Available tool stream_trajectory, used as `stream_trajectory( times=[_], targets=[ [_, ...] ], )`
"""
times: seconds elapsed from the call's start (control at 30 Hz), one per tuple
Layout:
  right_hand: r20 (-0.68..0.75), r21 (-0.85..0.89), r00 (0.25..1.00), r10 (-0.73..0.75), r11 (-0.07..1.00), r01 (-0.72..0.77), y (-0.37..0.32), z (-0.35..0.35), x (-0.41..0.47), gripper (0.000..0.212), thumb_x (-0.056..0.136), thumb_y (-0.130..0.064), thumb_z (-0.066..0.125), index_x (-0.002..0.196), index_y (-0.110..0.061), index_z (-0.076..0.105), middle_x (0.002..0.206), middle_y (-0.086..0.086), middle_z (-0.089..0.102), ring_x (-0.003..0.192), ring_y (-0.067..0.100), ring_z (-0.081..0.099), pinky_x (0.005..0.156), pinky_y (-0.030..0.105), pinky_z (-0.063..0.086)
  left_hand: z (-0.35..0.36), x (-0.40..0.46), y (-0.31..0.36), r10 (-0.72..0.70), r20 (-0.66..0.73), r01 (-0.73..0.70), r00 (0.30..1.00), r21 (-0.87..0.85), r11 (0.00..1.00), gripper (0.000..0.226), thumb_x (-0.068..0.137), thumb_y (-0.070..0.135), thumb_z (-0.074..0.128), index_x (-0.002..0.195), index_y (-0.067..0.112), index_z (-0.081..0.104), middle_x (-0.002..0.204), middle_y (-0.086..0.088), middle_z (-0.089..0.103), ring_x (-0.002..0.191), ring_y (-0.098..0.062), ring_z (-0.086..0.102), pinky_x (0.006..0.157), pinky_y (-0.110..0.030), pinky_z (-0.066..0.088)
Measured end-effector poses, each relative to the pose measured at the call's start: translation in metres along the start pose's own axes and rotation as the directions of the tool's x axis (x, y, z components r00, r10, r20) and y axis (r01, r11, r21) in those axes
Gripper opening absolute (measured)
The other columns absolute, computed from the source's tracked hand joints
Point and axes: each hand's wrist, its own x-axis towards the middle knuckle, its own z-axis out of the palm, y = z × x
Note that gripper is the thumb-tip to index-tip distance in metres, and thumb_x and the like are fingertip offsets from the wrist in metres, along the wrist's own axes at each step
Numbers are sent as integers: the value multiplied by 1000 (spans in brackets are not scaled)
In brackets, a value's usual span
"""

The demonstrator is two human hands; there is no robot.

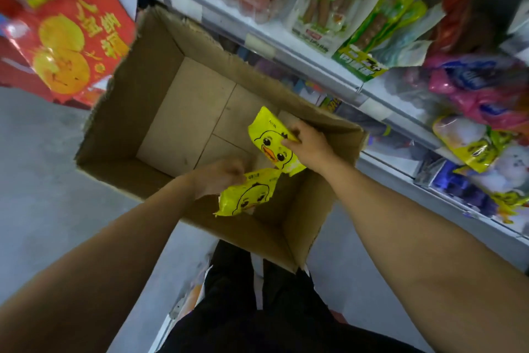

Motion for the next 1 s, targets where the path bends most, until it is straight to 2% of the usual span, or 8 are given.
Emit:
stream_trajectory(
  times=[0.17, 0.27, 0.43, 0.57, 0.63, 0.77, 0.83, 1.0],
  targets=[
    [-232, 129, 970, -73, 986, 106, -34, -55, -38, 33, 94, -34, 63, 113, -8, 60, 113, 9, 67, 105, 24, 62, 74, 26, 36, -14, -42, 42, 45, -110, -50, 993, -40, 998, 8, 95, 15, 56, 103, 15, 54, 92, 1, 58, 75, -10, 53, 57, -19, 42],
    [-319, 187, 945, -66, 974, 131, -46, -78, -71, 36, 96, -33, 61, 120, -6, 59, 117, 9, 64, 110, 23, 59, 77, 25, 37, -14, -65, 68, 119, -77, -125, 990, -86, 988, 35, 96, 2, 51, 126, 20, 54, 119, 0, 62, 103, -14, 62, 79, -26, 55],
    [-385, 375, 923, -18, 911, 174, -52, -111, -116, 30, 96, -32, 62, 111, -6, 62, 105, 5, 63, 97, 21, 61, 77, 29, 45, -8, -96, 108, 168, -92, -180, 982, -143, 973, 19, 97, 17, 55, 112, 18, 67, 112, -13, 69, 94, -21, 63, 76, -26, 51],
    [-405, 604, 913, 59, 766, 218, -57, -135, -148, 19, 93, -34, 65, 90, -15, 65, 92, 2, 69, 85, 20, 67, 78, 34, 53, 3, -117, 138, 214, -157, -239, 964, -169, 956, 38, 71, 19, 83, 104, 10, 66, 105, -10, 71, 85, -13, 66, 73, -24, 51],
    [-353, 732, 933, 75, 643, 225, -60, -147, -168, 29, 89, -33, 71, 99, -5, 69, 89, 4, 74, 76, 18, 69, 72, 34, 56, 10, -129, 153, 246, -194, -268, 950, -96, 959, 50, 62, 19, 90, 104, 11, 64, 107, -5, 69, 85, -13, 65, 75, -27, 52],
    [-286, 801, 956, -58, 533, 272, -58, -181, -210, 30, 82, -25, 79, 104, -8, 68, 96, 12, 76, 86, 30, 72, 83, 54, 57, 27, -141, 191, 308, -263, -327, 914, -28, 945, 75, 61, -3, 84, 125, 12, 47, 109, 0, 65, 91, -7, 65, 71, -18, 54],
    [-305, 776, 940, -151, 532, 338, -52, -206, -236, 21, 80, -16, 80, 97, -13, 69, 96, 10, 76, 86, 28, 72, 88, 53, 56, 39, -147, 216, 325, -258, -331, 910, 20, 943, 79, 57, 5, 86, 127, 9, 50, 111, -2, 68, 93, -7, 67, 80, -25, 56],
    [-372, 701, 880, -295, 531, 475, -17, -280, -312, 41, 78, -6, 79, 115, -7, 62, 100, 15, 74, 75, 24, 71, 75, 41, 59, 78, -166, 310, 446, -263, -368, 856, 295, 881, 38, 75, 7, 79, 111, 14, 69, 96, 11, 73, 86, -3, 67, 73, -12, 49]
  ],
)
